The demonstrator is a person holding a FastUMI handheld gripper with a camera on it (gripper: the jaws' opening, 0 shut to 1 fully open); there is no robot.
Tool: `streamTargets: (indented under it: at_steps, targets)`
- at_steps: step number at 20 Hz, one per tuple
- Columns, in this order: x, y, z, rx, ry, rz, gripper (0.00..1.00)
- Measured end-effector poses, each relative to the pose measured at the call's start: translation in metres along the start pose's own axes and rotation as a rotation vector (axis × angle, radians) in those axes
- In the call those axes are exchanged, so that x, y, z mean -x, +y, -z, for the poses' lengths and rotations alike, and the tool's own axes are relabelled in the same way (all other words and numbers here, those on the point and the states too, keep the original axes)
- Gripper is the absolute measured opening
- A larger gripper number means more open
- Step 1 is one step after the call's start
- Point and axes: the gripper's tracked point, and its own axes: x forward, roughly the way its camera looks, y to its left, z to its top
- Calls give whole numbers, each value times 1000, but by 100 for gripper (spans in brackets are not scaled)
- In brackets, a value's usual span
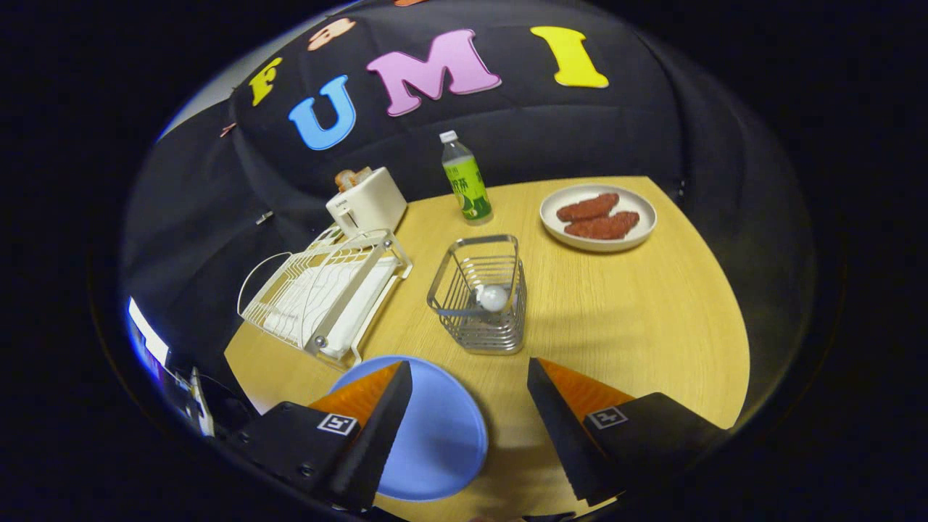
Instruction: Take the plate from the dish rack, then take the spoon from the basket and place it into the plate.
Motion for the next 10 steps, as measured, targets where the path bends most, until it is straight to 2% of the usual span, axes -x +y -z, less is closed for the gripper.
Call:
streamTargets:
  at_steps: [4,7,10]
  targets:
    - [1,-2,-23,92,-99,-5,98]
    - [-1,1,-34,103,-144,-34,98]
    - [-6,4,-50,165,-214,-43,98]
